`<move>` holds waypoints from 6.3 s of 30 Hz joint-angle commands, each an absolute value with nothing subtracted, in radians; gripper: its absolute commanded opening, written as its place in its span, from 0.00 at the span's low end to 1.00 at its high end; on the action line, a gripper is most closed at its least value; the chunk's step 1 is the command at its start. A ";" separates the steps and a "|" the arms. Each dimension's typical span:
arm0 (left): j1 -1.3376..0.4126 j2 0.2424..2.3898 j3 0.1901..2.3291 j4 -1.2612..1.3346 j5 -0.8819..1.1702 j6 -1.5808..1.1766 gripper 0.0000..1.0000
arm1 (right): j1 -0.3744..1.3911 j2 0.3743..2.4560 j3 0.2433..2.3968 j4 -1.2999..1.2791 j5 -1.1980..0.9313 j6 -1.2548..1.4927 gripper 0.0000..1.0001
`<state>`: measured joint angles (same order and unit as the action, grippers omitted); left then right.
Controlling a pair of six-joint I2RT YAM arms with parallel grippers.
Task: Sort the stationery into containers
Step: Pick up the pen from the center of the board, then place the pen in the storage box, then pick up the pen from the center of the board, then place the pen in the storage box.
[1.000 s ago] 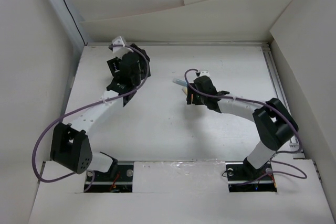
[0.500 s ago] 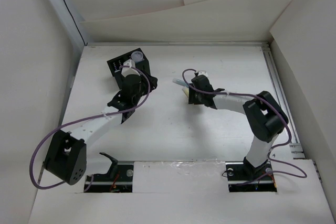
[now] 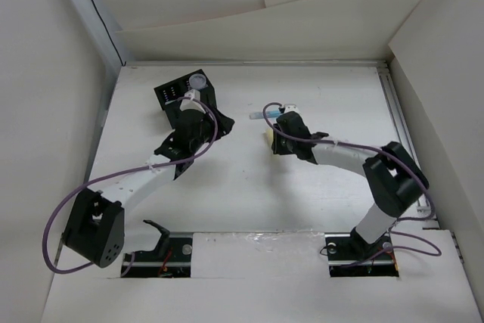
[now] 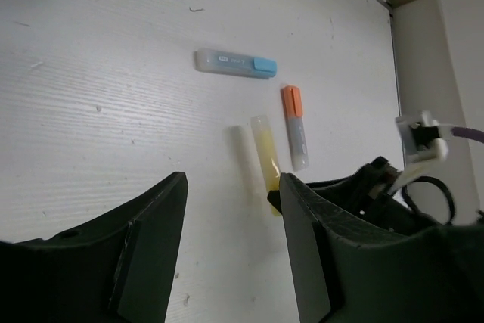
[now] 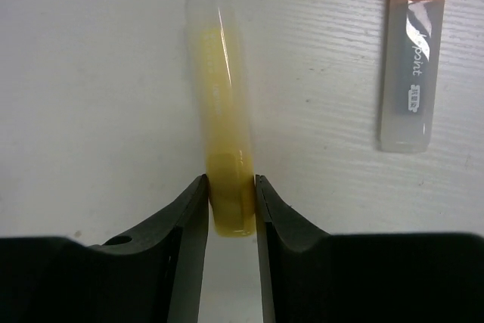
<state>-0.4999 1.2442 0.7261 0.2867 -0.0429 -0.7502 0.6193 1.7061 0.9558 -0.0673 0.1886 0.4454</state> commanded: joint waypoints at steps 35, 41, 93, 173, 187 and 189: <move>-0.534 1.536 0.804 0.569 0.256 -0.851 0.00 | 0.741 1.433 0.885 0.080 -0.129 0.379 0.37; -0.499 1.468 0.905 0.405 0.117 -0.772 0.00 | 0.727 1.345 0.853 0.080 -0.120 0.370 0.75; -0.175 1.752 1.304 0.241 -0.686 -0.448 0.09 | 0.629 1.226 0.764 0.098 0.093 0.436 0.76; -0.508 1.298 0.836 0.376 0.305 -0.715 0.49 | 0.649 1.456 0.881 0.050 -0.049 0.440 0.13; -0.508 1.427 0.881 0.327 0.274 -0.693 0.53 | 0.709 1.419 0.891 0.127 -0.178 0.420 0.13; -0.508 1.450 0.881 0.327 0.275 -0.693 0.52 | 0.709 1.419 0.891 0.127 -0.178 0.420 0.13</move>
